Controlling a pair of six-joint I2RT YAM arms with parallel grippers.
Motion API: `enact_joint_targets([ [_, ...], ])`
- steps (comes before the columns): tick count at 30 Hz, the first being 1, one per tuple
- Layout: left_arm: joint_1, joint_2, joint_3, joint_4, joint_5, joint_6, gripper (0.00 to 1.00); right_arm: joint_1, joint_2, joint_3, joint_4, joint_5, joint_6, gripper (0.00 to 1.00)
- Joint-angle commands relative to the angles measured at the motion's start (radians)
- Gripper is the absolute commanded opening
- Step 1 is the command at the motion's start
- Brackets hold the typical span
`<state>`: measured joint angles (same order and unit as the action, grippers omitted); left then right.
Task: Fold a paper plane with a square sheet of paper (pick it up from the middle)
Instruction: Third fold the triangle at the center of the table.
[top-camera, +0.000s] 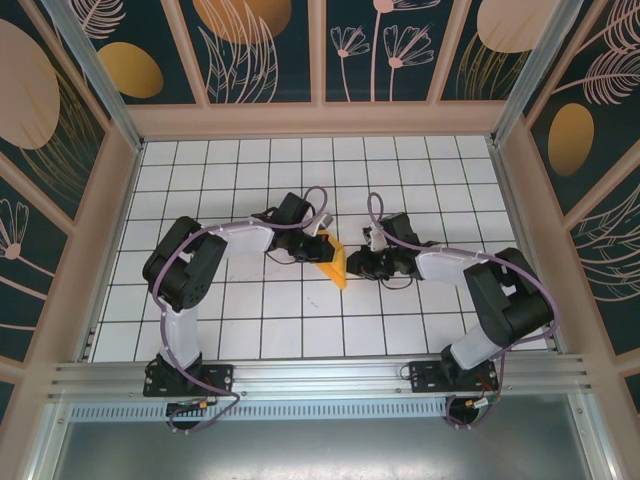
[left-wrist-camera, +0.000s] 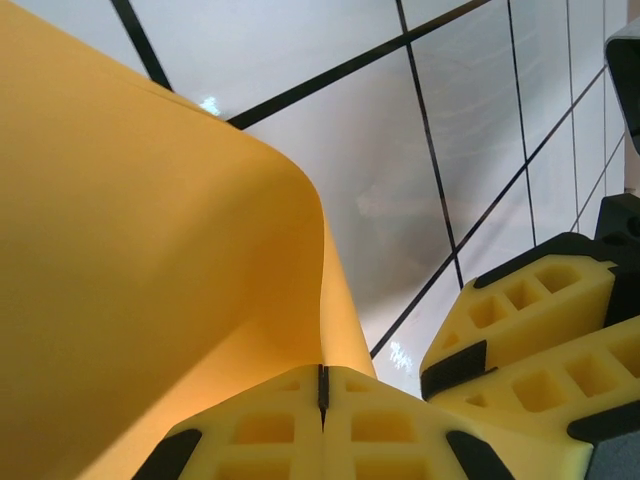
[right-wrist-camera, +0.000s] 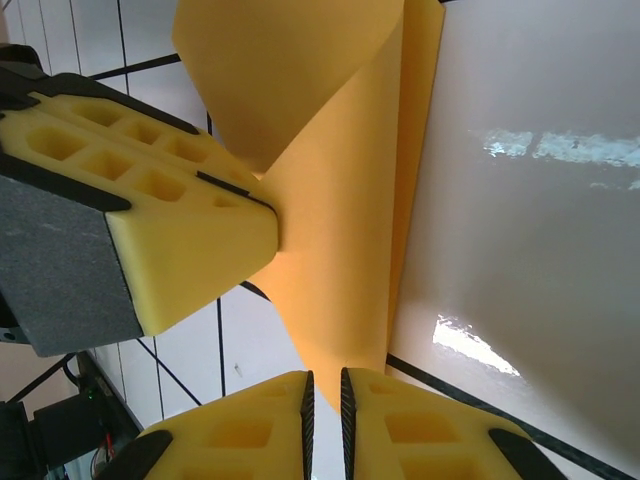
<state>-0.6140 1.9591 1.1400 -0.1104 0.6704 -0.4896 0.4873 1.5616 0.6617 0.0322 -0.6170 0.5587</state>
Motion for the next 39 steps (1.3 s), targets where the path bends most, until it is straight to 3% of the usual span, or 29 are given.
enact_joint_targets([
  [1, 0.013, 0.008, 0.02, -0.051, -0.01, 0.058, 0.07, 0.011, 0.015, 0.028, -0.001, 0.009, 0.007, 0.19],
  [39, 0.035, 0.05, 0.077, -0.177, -0.113, 0.225, 0.08, 0.083, 0.132, 0.076, 0.094, -0.05, 0.073, 0.19],
])
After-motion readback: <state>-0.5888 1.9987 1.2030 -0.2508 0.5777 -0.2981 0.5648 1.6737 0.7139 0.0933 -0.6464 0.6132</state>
